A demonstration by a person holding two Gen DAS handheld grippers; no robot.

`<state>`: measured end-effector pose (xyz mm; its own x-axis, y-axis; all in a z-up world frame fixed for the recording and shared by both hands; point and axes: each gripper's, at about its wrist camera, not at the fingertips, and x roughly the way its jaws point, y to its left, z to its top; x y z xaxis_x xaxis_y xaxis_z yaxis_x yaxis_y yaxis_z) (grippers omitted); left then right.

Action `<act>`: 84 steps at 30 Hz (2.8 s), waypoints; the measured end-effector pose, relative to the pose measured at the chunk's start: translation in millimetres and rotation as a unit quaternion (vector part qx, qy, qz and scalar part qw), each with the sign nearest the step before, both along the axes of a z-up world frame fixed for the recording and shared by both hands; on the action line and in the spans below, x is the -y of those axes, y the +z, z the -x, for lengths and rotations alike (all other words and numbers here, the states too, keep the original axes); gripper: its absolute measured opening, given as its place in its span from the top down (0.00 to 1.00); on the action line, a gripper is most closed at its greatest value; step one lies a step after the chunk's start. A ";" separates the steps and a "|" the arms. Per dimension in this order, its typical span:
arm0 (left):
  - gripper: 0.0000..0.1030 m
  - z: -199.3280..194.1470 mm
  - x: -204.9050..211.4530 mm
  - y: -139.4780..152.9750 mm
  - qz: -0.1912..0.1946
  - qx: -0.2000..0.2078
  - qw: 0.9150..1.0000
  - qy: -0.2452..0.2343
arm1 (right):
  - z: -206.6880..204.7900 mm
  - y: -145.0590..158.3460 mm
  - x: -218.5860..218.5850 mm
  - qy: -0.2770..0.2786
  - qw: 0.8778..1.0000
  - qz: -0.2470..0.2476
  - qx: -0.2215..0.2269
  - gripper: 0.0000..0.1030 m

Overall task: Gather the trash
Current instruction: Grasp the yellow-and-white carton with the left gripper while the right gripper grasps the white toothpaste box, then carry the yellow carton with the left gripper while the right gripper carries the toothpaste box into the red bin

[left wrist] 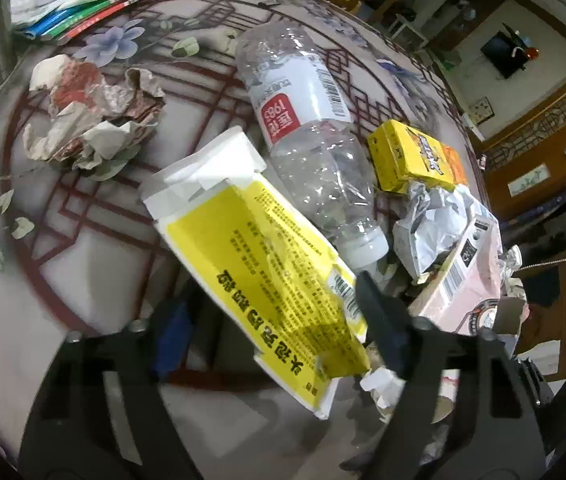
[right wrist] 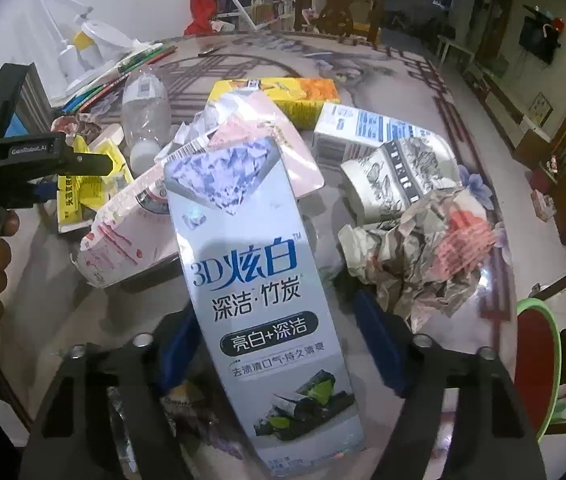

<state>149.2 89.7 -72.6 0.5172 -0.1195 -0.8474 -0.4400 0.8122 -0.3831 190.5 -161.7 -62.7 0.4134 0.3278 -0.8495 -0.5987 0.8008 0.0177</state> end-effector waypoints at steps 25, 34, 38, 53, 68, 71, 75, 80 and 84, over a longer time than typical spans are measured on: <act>0.73 31.1 10.2 36.8 -0.044 0.041 0.998 -0.036 | 18.9 28.2 13.1 -0.005 0.999 -0.049 0.016 0.52; 0.73 49.5 39.4 67.6 -0.120 0.068 0.987 -0.083 | 29.3 43.2 30.7 -0.029 0.996 -0.079 0.033 0.52; 0.73 57.2 53.7 73.3 -0.136 0.072 0.982 -0.106 | 33.3 48.6 40.1 -0.044 0.994 -0.090 0.041 0.52; 0.73 60.5 121.6 105.5 -0.158 0.116 0.962 -0.190 | 31.3 77.4 85.5 -0.098 0.982 -0.147 0.064 0.52; 0.73 13.4 234.8 124.9 -0.128 0.162 0.929 -0.307 | 15.2 105.0 170.1 -0.163 0.972 -0.142 0.091 0.52; 0.73 2.2 259.4 128.5 -0.117 0.170 0.922 -0.327 | 9.5 109.4 193.8 -0.182 0.968 -0.141 0.097 0.52; 0.73 -15.0 296.0 130.1 -0.101 0.176 0.912 -0.356 | 2.6 111.6 226.0 -0.210 0.962 -0.144 0.098 0.52; 0.73 -31.5 339.3 132.1 -0.083 0.184 0.897 -0.394 | -7.6 111.0 266.7 -0.243 0.955 -0.143 0.095 0.52; 0.73 -44.1 370.8 128.1 -0.071 0.184 0.887 -0.418 | -15.3 108.0 297.2 -0.268 0.949 -0.137 0.094 0.52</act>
<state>193.3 -281.1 55.5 0.5433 -0.4961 -0.6773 0.4712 0.8479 -0.2431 205.8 -458.9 45.4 0.7188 0.2260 -0.6574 -0.1201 0.9718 0.2028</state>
